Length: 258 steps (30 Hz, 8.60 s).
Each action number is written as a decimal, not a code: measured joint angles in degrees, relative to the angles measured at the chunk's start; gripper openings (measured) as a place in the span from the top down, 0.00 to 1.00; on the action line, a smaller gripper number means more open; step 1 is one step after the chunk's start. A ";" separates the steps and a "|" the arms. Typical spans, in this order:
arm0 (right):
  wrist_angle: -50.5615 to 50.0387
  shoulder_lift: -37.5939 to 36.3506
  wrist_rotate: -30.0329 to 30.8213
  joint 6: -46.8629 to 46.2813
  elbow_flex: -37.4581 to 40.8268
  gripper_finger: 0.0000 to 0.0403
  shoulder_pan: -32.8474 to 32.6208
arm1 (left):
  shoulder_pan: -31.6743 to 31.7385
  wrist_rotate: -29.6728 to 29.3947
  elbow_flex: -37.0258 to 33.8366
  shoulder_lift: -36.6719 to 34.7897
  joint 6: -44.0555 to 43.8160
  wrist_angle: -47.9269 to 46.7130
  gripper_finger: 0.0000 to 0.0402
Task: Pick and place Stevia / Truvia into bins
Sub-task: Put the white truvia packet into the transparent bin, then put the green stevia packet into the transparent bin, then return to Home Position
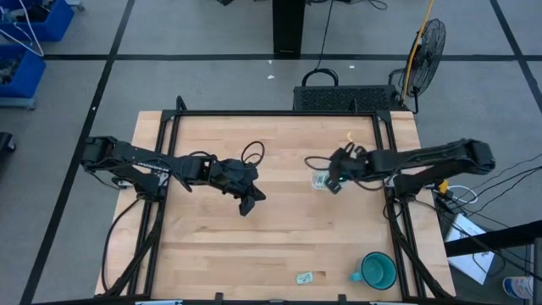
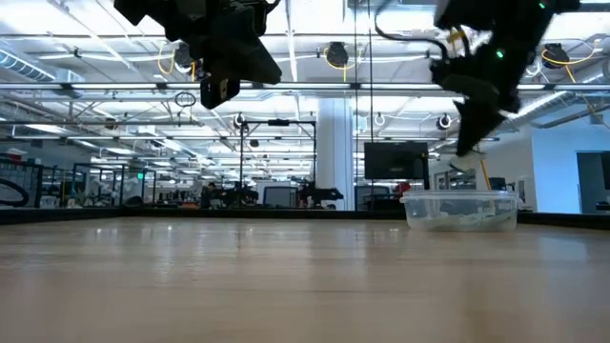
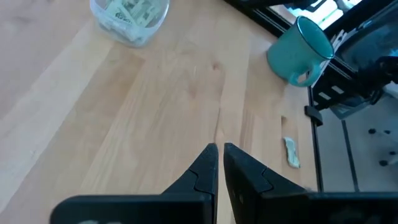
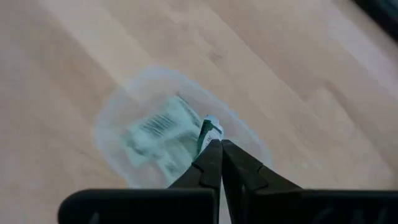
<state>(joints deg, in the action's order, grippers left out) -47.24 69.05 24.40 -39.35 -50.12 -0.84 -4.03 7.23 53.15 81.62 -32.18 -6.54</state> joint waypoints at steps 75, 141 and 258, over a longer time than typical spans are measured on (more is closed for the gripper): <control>72.30 33.05 -42.61 37.05 0.70 0.55 -30.30 | 2.03 -4.34 0.00 0.00 -6.56 0.43 0.92; 35.89 11.73 -24.04 32.27 0.45 0.97 -25.39 | -1.31 -4.38 0.00 -0.02 -0.81 0.49 0.92; 58.68 -63.87 -20.02 24.40 49.12 0.77 4.00 | -5.90 -22.31 -52.57 -75.65 13.57 15.34 0.92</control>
<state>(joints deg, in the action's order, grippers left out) 11.44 5.18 4.38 -14.95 -0.99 3.16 -9.93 -15.08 0.58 5.98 -18.61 8.80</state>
